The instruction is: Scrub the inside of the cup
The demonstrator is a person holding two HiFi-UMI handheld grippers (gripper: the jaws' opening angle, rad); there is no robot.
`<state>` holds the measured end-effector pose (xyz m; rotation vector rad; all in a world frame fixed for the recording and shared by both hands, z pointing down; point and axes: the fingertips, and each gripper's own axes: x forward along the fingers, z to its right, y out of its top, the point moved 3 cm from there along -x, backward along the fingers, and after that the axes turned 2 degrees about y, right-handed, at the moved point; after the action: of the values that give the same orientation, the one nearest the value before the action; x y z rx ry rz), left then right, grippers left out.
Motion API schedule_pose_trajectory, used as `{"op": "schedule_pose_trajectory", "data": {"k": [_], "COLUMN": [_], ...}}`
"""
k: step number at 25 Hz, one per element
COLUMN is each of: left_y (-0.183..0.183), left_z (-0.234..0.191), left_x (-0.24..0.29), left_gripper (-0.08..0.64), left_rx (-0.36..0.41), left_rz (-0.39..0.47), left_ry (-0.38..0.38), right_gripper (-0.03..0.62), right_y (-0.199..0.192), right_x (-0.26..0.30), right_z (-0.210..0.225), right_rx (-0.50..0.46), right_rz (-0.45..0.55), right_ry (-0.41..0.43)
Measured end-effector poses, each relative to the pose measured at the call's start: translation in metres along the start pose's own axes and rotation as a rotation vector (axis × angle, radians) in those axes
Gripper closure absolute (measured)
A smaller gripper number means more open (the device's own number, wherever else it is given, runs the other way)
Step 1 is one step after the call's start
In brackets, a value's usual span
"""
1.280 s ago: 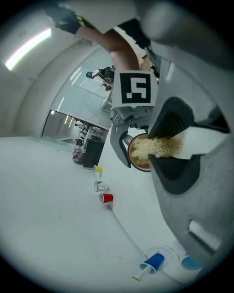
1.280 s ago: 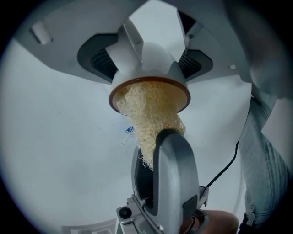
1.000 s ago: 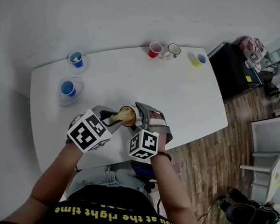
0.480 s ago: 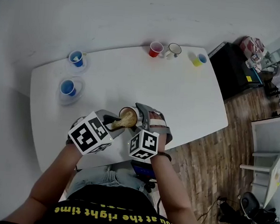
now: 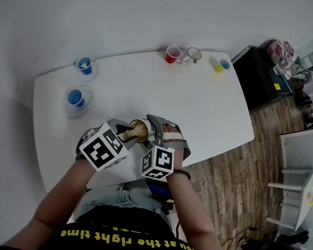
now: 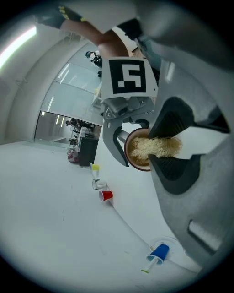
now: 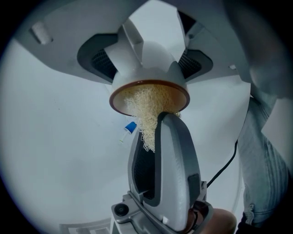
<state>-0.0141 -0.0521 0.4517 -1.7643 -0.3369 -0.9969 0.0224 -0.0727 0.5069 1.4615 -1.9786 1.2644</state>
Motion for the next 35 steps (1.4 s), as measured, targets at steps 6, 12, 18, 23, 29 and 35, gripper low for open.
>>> {"op": "schedule_pose_trajectory", "data": {"k": [6, 12, 18, 23, 29, 35], "left_y": [0.000, 0.007, 0.006, -0.001, 0.002, 0.006], "left_z": [0.013, 0.009, -0.001, 0.001, 0.013, 0.005], "left_x": [0.000, -0.006, -0.005, 0.002, 0.004, -0.001], "left_gripper": [0.460, 0.460, 0.459, 0.460, 0.460, 0.459], "left_rx": [0.058, 0.008, 0.036, 0.071, 0.084, -0.003], "left_rz": [-0.046, 0.007, 0.001, -0.076, -0.073, -0.001], "left_ry": [-0.040, -0.038, 0.058, 0.082, 0.018, 0.014], "right_gripper": [0.198, 0.198, 0.198, 0.198, 0.198, 0.198], "right_y": [0.000, 0.005, 0.012, 0.015, 0.017, 0.016], "right_x": [0.003, 0.000, -0.002, -0.001, 0.000, -0.004], "right_z": [-0.002, -0.002, -0.003, -0.005, -0.006, -0.005], "right_rx": [-0.005, -0.007, -0.019, -0.056, -0.067, -0.050], "right_rz": [-0.010, 0.004, 0.019, 0.017, 0.022, 0.033], "right_ry": [0.008, 0.013, 0.009, 0.016, 0.019, 0.015]}}
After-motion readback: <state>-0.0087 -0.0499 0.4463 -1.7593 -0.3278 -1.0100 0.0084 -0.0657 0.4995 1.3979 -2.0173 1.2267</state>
